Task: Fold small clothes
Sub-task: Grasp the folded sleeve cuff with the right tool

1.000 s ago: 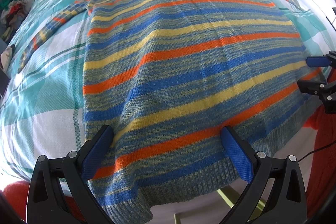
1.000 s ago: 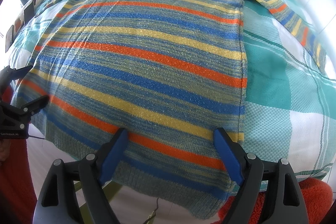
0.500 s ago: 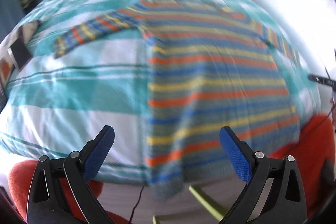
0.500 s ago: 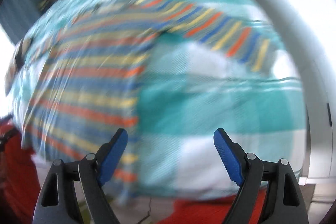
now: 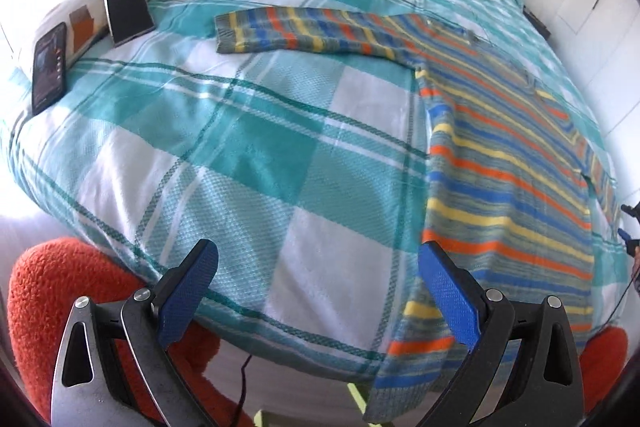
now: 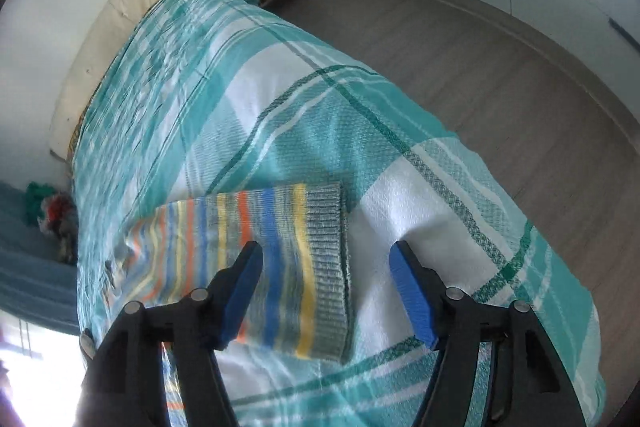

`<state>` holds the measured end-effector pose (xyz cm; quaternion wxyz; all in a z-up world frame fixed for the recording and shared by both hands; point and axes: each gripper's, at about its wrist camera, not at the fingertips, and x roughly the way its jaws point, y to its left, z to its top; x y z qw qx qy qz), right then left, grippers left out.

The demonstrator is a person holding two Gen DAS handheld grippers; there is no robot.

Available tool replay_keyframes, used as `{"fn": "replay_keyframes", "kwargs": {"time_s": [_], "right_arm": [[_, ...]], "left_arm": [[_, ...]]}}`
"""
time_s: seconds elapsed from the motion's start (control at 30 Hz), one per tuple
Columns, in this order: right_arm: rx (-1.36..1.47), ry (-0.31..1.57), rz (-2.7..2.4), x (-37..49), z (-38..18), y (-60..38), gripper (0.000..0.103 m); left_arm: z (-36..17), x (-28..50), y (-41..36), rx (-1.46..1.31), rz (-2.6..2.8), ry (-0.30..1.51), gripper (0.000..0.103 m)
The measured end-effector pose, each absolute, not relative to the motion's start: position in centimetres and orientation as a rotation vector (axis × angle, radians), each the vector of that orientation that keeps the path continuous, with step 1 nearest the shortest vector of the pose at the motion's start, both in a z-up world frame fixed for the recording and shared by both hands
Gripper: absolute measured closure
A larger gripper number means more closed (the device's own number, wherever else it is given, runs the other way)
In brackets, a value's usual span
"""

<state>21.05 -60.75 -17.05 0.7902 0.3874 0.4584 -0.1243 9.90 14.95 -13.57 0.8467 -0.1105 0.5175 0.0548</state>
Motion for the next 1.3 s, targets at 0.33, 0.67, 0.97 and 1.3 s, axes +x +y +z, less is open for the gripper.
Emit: {"fn": "replay_keyframes", "kwargs": {"time_s": [0.33, 0.67, 0.97, 1.3], "right_arm": [[0.523, 1.168, -0.326, 24.6, -18.8, -57.8, 0.043], [0.399, 1.069, -0.333, 24.5, -13.6, -54.6, 0.095], [0.381, 0.871, 0.140, 30.6, -0.5, -38.3, 0.095], [0.266, 0.914, 0.368, 37.7, -3.3, -24.4, 0.033]], "left_arm": [[-15.3, 10.5, 15.0, -0.226, 0.150, 1.137, 0.003], [-15.3, 9.7, 16.0, -0.273, 0.152, 1.114, 0.003], [-15.6, 10.0, 16.3, -0.318, 0.105, 1.109, 0.003], [-15.5, 9.3, 17.8, -0.389, 0.111, 1.100, 0.003]]}}
